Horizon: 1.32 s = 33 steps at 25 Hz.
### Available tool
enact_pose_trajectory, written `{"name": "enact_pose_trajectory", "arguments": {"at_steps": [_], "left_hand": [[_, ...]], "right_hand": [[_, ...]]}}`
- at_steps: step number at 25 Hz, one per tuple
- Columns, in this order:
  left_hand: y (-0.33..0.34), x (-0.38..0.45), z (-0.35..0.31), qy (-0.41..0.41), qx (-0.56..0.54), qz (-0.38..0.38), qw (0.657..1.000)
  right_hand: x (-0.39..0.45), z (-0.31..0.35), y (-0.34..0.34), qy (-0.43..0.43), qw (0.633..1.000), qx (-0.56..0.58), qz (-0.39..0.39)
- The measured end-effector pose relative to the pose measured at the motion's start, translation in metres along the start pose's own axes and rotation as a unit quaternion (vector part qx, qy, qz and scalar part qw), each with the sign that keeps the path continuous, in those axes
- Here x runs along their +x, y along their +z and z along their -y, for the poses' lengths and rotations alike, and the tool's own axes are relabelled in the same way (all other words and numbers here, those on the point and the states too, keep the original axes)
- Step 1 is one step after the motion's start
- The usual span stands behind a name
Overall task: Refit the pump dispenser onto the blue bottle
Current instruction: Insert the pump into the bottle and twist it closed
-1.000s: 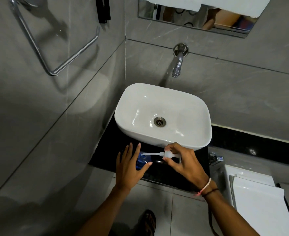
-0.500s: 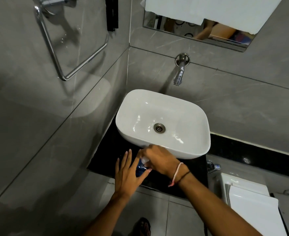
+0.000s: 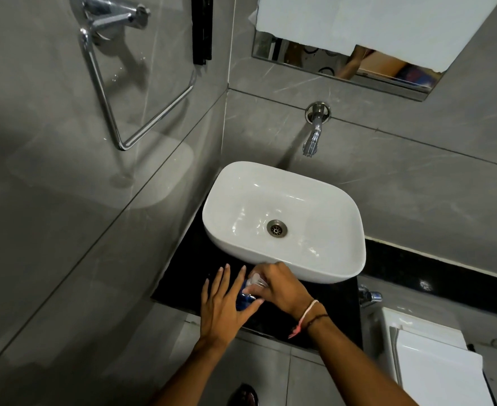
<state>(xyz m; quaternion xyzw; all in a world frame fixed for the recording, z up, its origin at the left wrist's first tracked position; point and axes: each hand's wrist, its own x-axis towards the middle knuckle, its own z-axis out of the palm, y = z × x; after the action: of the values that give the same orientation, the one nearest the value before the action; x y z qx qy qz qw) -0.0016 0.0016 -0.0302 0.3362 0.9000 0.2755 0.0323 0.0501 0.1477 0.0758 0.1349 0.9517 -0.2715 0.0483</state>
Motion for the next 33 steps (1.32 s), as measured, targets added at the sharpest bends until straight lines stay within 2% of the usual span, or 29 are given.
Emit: {"name": "enact_pose_trajectory", "arguments": {"at_steps": [2, 6, 10, 14, 17, 21, 24, 27, 30, 33], "left_hand": [[0.001, -0.002, 0.002, 0.002, 0.0, 0.004, 1.0], [0.002, -0.004, 0.003, 0.0, 0.008, 0.007, 1.0], [0.004, -0.004, 0.005, 0.002, 0.011, 0.001, 1.0], [0.004, -0.004, 0.005, 0.009, 0.01, 0.004, 1.0], [0.001, -0.003, 0.004, -0.001, 0.016, 0.008, 1.0], [0.002, -0.003, 0.005, 0.005, 0.015, 0.011, 1.0], [0.003, -0.003, 0.005, 0.01, 0.012, 0.007, 1.0], [0.003, -0.002, 0.005, 0.03, 0.011, 0.0, 0.999], [0.001, -0.001, 0.006, 0.047, 0.011, -0.009, 0.999], [0.001, 0.0, 0.007, 0.046, 0.008, -0.005, 0.999]], "right_hand": [[-0.004, -0.004, 0.004, 0.026, 0.999, -0.017, -0.022], [-0.02, -0.021, 0.023, -0.017, 0.996, 0.087, -0.014], [-0.022, -0.028, 0.026, 0.04, 0.986, 0.133, -0.093], [-0.021, -0.03, 0.028, 0.019, 0.987, 0.151, -0.054], [-0.02, -0.036, 0.031, 0.056, 0.977, 0.178, -0.1], [-0.017, -0.033, 0.037, 0.031, 0.98, 0.174, -0.087], [-0.015, -0.035, 0.037, 0.036, 0.976, 0.178, -0.121], [-0.014, -0.034, 0.038, -0.01, 0.983, 0.155, -0.097], [-0.011, -0.032, 0.04, 0.014, 0.981, 0.153, -0.122], [-0.011, -0.034, 0.041, -0.029, 0.986, 0.136, -0.089]]}}
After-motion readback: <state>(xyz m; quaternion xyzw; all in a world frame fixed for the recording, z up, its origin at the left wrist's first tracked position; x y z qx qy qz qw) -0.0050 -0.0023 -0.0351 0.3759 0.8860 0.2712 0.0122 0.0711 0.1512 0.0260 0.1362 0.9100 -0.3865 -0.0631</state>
